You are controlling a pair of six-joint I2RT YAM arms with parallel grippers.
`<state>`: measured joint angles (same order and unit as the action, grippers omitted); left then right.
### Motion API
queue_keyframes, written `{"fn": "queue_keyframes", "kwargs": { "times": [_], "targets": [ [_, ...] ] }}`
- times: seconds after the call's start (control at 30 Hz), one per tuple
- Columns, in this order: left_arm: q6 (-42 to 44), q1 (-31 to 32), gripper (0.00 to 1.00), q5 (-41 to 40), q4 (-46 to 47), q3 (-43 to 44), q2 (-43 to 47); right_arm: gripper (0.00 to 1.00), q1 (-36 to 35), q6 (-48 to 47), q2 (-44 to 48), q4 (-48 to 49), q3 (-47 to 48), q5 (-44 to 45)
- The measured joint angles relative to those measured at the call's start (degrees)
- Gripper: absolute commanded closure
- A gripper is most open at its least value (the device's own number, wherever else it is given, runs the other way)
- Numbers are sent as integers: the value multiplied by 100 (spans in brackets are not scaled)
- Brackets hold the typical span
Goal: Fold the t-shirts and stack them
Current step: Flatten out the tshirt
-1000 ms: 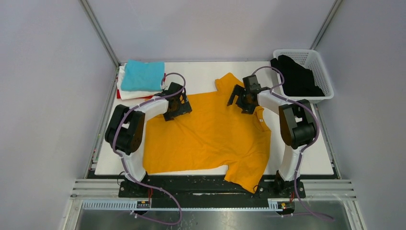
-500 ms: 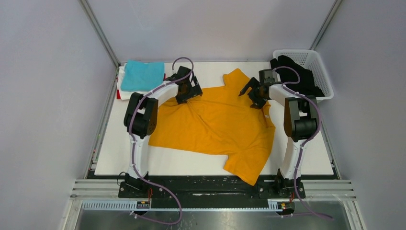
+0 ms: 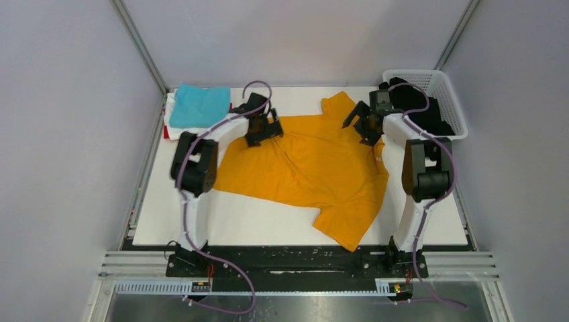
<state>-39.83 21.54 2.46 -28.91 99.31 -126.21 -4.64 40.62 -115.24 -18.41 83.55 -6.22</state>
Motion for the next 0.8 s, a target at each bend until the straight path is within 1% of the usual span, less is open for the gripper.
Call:
{"fn": "queue_keyframes", "kwargs": {
  "times": [0.1,0.13,0.23,0.27,0.33,0.4,0.5,0.53,0.67,0.8],
  "targets": [
    [70,13,1,-382,9,-1602,1416,0,-223,-267,855,63,-673,120],
    [72,4,1,-557,-55,-2155,2063,1,-299,-328,1327,118,-1043,140],
    [-17,-107,1,-925,-4,-3357,3711,1,-442,-393,2625,269,-1987,229],
    [-85,-232,1,-1010,92,-3792,4293,1,-446,-402,3062,332,-2286,260],
    [-212,-581,1,-1108,232,-4522,5040,1,-415,-415,3746,452,-2778,339],
    [-315,-975,1,-1185,256,-5075,5346,0,-374,-413,4153,566,-3156,387],
    [-417,-1419,6,-1252,166,-5617,5147,0,-317,-369,4343,619,-3604,483],
    [-433,-1458,10,-1257,127,-5681,5058,1,-315,-365,4341,616,-3698,507],
    [-525,-1471,19,-1252,116,-5687,4671,1,-306,-365,4341,529,-3849,533],
    [-601,-1467,29,-1327,66,-5495,4155,0,-306,-363,4341,529,-3847,581]
  ]
}}
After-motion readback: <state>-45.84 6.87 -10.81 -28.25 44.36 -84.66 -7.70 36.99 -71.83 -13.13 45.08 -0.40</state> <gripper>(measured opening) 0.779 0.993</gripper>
